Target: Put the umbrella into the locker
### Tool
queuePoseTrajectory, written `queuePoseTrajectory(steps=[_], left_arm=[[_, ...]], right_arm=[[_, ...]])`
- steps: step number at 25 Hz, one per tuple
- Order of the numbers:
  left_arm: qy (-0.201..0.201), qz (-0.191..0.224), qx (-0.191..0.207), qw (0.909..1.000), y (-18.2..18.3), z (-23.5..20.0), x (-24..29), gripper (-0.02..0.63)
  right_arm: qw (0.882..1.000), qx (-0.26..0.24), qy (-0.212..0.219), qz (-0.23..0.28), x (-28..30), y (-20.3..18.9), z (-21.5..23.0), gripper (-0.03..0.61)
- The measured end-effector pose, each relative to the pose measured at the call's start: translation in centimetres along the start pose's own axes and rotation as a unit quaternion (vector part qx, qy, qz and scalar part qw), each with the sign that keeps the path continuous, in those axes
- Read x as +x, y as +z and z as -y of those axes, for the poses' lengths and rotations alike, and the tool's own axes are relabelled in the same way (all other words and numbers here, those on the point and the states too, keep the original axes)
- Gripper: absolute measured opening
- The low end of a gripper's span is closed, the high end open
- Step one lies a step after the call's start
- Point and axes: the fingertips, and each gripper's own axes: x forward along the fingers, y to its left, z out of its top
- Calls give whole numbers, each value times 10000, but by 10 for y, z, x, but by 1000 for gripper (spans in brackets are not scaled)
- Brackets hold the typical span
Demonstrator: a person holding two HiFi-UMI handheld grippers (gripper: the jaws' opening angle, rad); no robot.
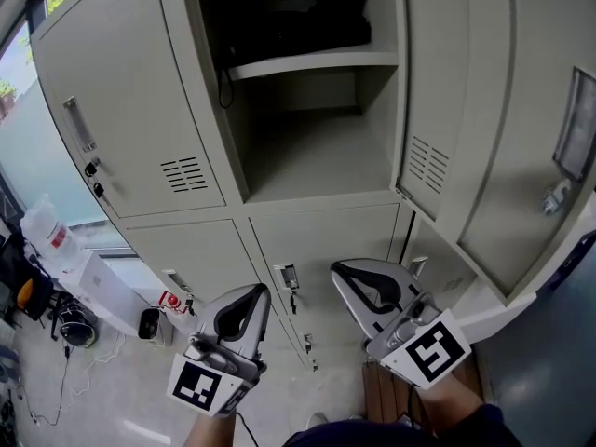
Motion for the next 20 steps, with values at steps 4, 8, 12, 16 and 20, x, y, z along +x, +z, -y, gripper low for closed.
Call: queuePoseTrajectory(steps=[4,8,12,16,20], left_arm=[[-68,-14,-22,10000,0,9,3,3],[-210,110,-65,9997,6,19,5,3],[-259,150,-93,9995,6,25,1,3],[-229,75,-86,9997,6,28,-2,3],[-198,30,-92,9998,6,31,-5,3]], right_arm=[[10000,33,17,24,-4,1,-2,6],[10000,78,27,13,-8,0,-4,6],[9999,114,59,-21,-10,-2,-10,6],[9999,141,90,-17,-12,-2,-15,6],[9999,123,93,5,-16,0,-18,6]])
